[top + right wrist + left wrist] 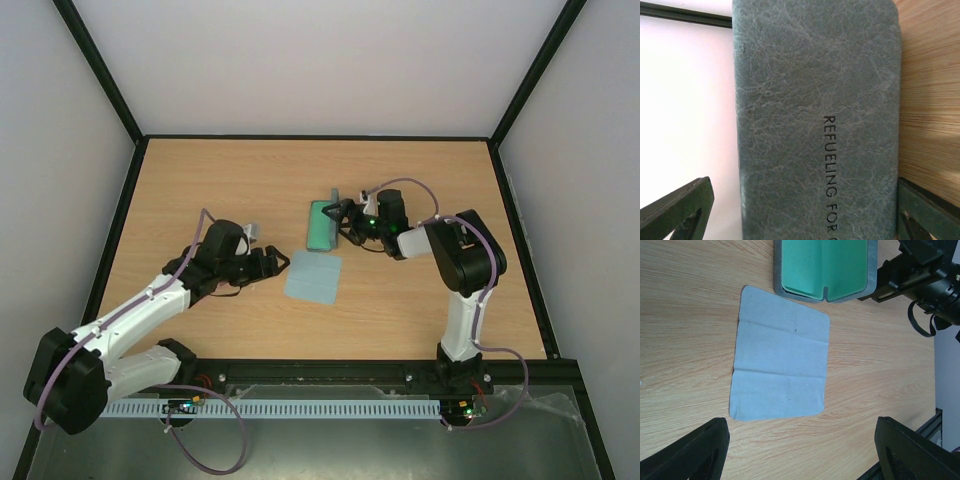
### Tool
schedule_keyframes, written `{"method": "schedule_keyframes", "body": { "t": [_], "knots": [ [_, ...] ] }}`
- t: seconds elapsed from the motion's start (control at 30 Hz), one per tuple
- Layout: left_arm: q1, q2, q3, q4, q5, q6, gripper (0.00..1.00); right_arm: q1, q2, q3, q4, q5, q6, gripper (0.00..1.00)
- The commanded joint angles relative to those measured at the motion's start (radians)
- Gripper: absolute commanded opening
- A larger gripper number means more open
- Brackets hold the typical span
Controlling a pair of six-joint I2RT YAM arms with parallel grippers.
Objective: Organize the sunglasses
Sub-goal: Place the sunglasses case at the center of the board.
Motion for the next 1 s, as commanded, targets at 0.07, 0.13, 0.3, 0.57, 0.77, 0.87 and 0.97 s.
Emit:
{"method": "schedule_keyframes", "body": {
  "t": [0.07,0.13,0.3,0.57,0.77,0.87,0.97],
  "knots": [
    [0.006,-0.025,-0.006,-0.020,0.010,-0.004,0.83,-0.005,-0.049,0.042,-0.110,0.029,-0.090,0.99],
    [0.006,-0.030,-0.007,-0.023,0.007,-0.005,0.83,-0.005,-0.068,0.043,-0.153,0.044,-0.110,0.99],
    [0.006,-0.044,-0.009,-0.034,0.001,-0.007,0.83,-0.006,-0.150,0.047,-0.310,0.116,-0.207,0.99],
    [0.006,-0.058,-0.026,-0.037,-0.008,-0.014,0.84,0.040,-0.442,0.023,-0.705,0.401,-0.388,1.00],
    [0.010,-0.070,-0.043,-0.037,-0.023,-0.005,0.98,0.226,-0.665,-0.020,-0.921,0.680,-0.394,0.80],
    [0.010,-0.083,-0.045,-0.050,-0.036,0.006,0.99,0.340,-0.719,-0.025,-0.946,0.735,-0.359,0.67],
    [0.012,-0.098,-0.043,-0.069,-0.050,0.010,0.99,0.442,-0.685,0.025,-0.963,0.781,-0.334,0.64]
  ]
}}
